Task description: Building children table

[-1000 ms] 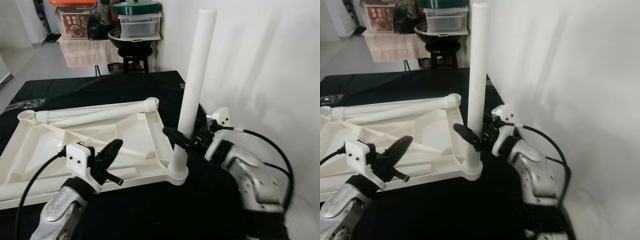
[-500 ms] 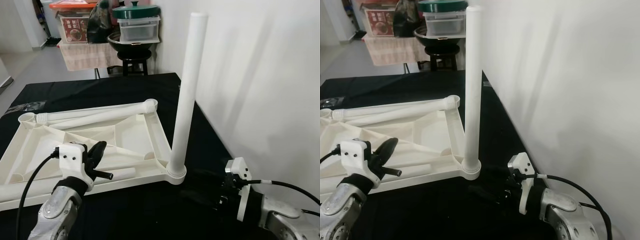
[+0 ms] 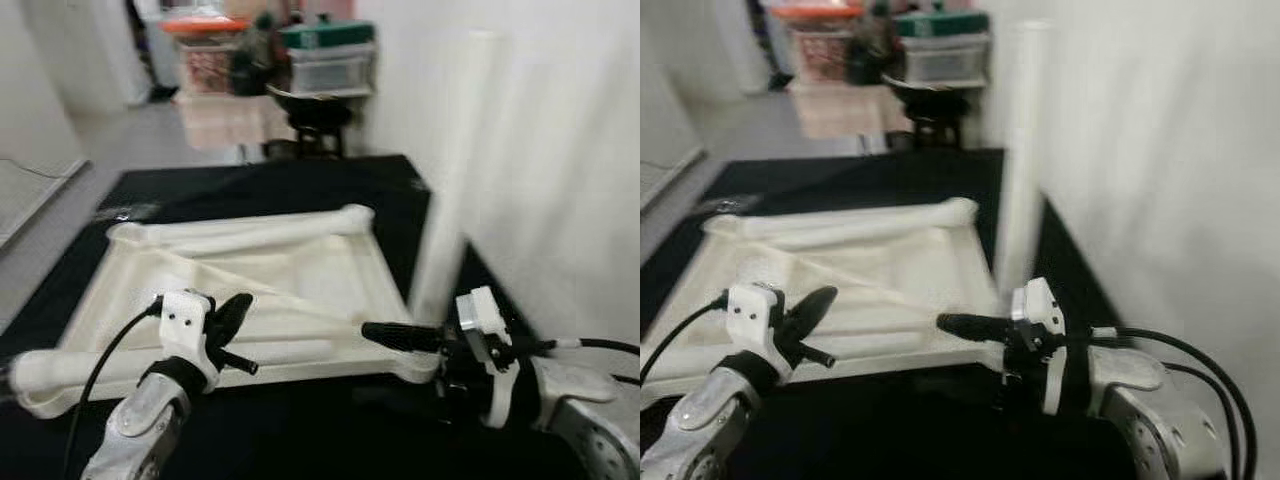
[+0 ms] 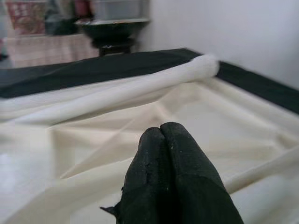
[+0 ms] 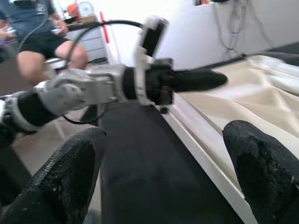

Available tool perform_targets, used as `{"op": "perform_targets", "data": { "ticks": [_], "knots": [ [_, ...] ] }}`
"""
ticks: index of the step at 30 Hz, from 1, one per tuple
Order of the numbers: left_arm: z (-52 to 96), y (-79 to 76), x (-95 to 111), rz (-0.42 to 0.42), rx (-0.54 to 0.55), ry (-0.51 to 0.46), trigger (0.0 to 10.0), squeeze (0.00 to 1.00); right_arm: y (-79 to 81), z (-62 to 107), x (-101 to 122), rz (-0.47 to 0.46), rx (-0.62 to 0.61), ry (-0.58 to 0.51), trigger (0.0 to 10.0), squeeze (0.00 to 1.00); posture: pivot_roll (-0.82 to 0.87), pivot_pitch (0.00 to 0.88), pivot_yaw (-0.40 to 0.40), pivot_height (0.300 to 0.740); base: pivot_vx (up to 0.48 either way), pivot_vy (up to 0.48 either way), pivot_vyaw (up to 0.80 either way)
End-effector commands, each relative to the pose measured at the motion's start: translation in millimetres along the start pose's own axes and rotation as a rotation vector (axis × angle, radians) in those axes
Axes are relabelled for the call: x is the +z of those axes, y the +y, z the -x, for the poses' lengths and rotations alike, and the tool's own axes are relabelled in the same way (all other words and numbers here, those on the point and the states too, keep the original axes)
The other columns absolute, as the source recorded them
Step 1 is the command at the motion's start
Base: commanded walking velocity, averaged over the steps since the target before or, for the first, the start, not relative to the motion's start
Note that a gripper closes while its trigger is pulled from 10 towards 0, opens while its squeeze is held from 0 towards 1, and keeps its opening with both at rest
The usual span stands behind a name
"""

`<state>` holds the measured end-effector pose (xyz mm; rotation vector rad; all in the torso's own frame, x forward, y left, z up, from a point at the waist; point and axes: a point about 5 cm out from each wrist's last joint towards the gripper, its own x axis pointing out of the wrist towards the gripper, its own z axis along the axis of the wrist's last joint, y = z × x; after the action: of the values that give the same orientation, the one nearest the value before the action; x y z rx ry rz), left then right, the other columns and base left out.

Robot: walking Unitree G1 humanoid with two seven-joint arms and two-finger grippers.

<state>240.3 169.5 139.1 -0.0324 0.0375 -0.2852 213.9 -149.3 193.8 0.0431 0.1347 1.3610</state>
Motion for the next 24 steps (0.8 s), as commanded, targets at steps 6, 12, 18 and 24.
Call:
{"op": "perform_targets", "data": {
  "ticks": [6,12,18,24],
  "knots": [
    [-0.6,-9.1,0,-0.020,-0.070,0.016,10.0,0.00,-2.1,-5.3,-4,0.012,-0.004,0.023,10.0,0.00,-0.08,0.000,-0.031,0.740,0.000,0.472,0.00],
    [-5.1,-11.7,6,-0.043,-0.080,-0.002,10.0,0.00,-34.1,-26.6,-13,0.057,-0.246,0.051,10.0,0.00,-0.08,0.000,-0.035,0.740,0.000,0.472,0.00],
    [-7.6,-13.1,15,-0.016,-0.077,-0.035,10.0,0.00,-67.9,-45.5,-16,0.063,-0.543,0.015,10.0,0.00,-0.07,0.000,-0.043,0.740,0.000,0.472,0.00],
    [-5.9,-15.8,17,-0.025,-0.106,-0.014,10.0,0.00,-84.2,-47.7,-17,0.080,-0.657,0.016,10.0,0.00,-0.06,0.000,-0.047,0.740,0.000,0.000,0.00]
  ]
}}
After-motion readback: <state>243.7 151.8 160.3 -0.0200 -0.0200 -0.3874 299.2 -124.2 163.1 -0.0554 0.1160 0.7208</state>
